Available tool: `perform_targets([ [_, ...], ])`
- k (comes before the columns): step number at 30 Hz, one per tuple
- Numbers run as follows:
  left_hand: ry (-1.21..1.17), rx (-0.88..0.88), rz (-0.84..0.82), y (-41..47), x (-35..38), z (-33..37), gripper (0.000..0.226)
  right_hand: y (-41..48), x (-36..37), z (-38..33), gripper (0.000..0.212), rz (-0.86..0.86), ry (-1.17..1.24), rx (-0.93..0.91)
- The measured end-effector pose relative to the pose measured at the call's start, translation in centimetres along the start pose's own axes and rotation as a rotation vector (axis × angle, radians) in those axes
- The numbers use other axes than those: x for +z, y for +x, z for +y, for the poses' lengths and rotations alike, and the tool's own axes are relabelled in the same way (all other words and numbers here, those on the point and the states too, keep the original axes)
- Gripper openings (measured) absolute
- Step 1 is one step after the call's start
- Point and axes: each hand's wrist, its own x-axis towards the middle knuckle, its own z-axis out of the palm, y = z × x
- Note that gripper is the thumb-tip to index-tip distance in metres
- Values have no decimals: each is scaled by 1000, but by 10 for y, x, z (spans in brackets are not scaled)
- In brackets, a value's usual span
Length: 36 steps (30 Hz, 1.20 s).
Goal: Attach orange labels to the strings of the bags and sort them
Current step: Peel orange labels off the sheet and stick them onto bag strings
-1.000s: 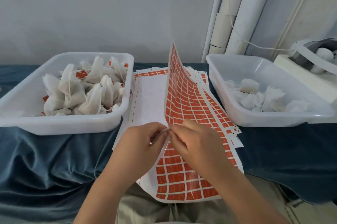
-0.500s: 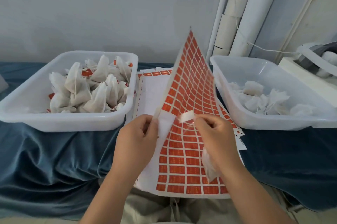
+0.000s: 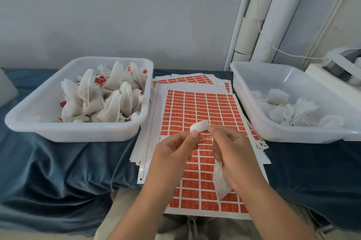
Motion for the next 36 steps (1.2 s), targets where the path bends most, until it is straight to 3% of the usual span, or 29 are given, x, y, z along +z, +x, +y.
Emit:
perform_targets([
  [4,-224,-56,72,1,-5,0,19,0,0,-2,19,-129,75,84],
  [7,-271,0,153,6,-11,-6,16,2,-7,-2,31,-253,60,31],
  [12,-215,54,218,7,-14,-8,15,-1,-14,-11,31,-239,-83,-141],
  [18,-52,154,153,6,-5,-14,16,-8,-19,-29,45,-263,-245,-280],
  [23,-71,201,-36,4,-2,-12,16,-14,-19,-30,38,-180,-288,-361],
  [29,-126,175,-215,0,1,-12,15,-11,-20,-28,29,-175,-258,-317],
  [36,-56,207,-222,-1,0,-16,15,-6,-22,-23,23,-187,-224,-261],
])
